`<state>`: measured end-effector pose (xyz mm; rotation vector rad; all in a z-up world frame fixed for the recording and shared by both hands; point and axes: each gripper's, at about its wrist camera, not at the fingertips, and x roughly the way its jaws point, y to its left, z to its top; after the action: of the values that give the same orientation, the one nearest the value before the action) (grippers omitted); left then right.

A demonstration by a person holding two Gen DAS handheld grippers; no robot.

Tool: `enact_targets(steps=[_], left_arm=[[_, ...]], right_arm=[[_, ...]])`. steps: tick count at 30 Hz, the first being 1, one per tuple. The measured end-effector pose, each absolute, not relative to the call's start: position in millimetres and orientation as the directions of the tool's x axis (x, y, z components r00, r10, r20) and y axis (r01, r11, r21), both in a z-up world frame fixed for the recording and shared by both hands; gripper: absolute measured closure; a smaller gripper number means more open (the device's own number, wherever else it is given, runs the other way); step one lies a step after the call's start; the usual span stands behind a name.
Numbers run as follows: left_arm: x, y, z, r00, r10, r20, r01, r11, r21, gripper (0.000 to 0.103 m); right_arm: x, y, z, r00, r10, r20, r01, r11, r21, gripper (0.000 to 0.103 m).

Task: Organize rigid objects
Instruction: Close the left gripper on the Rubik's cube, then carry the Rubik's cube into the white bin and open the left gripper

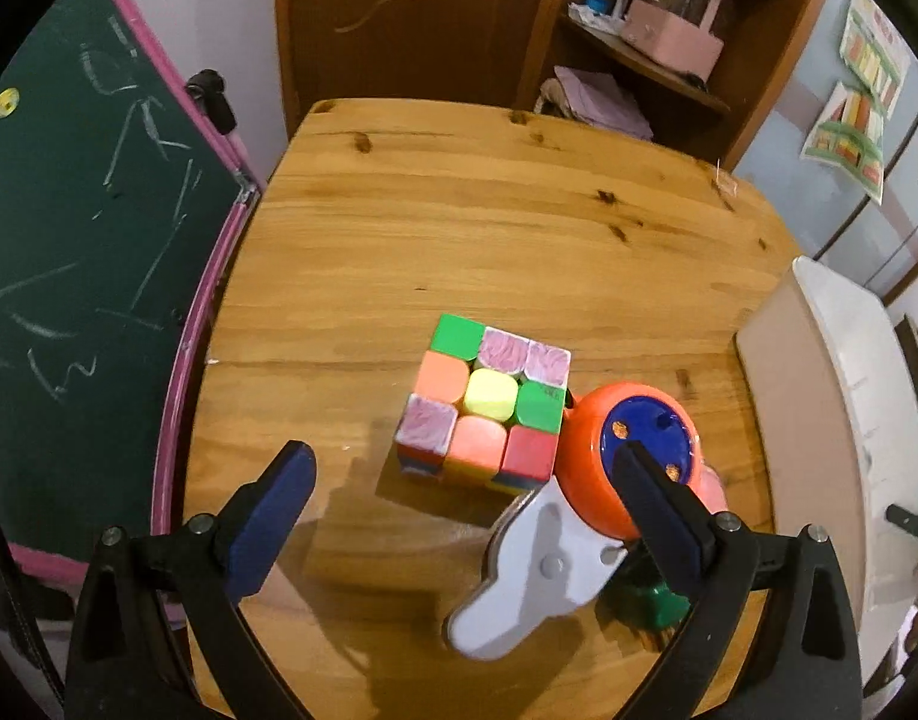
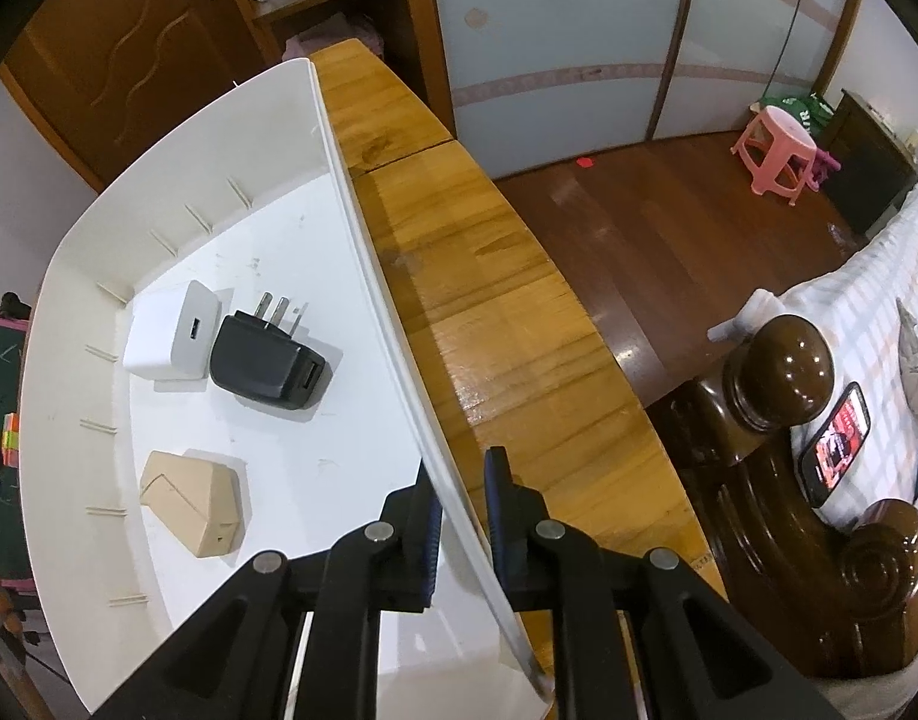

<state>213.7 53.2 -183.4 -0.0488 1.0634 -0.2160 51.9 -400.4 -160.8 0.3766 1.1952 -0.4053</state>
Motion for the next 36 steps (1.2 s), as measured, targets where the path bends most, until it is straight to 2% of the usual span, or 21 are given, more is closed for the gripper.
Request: enact_targets(steps=[10, 13, 16, 18, 20, 29, 36], left_arm=[[238, 50, -207, 0.445, -0.182, -0.877, 0.136, 0.981, -0.135, 0.004], [241, 52, -212, 0.439, -0.17, -0.882, 0.122, 0.984, -0.129, 0.013], [243, 52, -216, 0.433, -0.168, -0.886, 0.122, 0.984, -0.127, 0.015], [242, 50, -216, 0.44, -0.164, -0.883, 0.126, 0.985, -0.12, 0.02], [241, 48, -214, 0.446, -0.179, -0.877, 0.141, 0.982, -0.129, 0.041], [235, 52, -207, 0.466, -0.119, -0.876, 0.089, 0.992, -0.087, 0.042], [206, 54, -166, 0.484, -0.063, -0.873, 0.061, 0.997, -0.038, 0.042]], right_arm=[[53, -399, -161, 0.297, -0.119, -0.947, 0.5, 0.865, 0.048, 0.087], [53, -399, -161, 0.295, -0.124, -0.948, 0.499, 0.866, 0.042, 0.087], [53, -398, -162, 0.293, -0.122, -0.948, 0.5, 0.865, 0.043, 0.087], [53, -399, -162, 0.289, -0.12, -0.95, 0.5, 0.865, 0.043, 0.087], [53, -398, -162, 0.288, -0.119, -0.95, 0.5, 0.865, 0.044, 0.087], [54, -398, -163, 0.286, -0.113, -0.952, 0.502, 0.864, 0.048, 0.087], [52, -399, -164, 0.299, -0.105, -0.949, 0.496, 0.866, 0.06, 0.087]])
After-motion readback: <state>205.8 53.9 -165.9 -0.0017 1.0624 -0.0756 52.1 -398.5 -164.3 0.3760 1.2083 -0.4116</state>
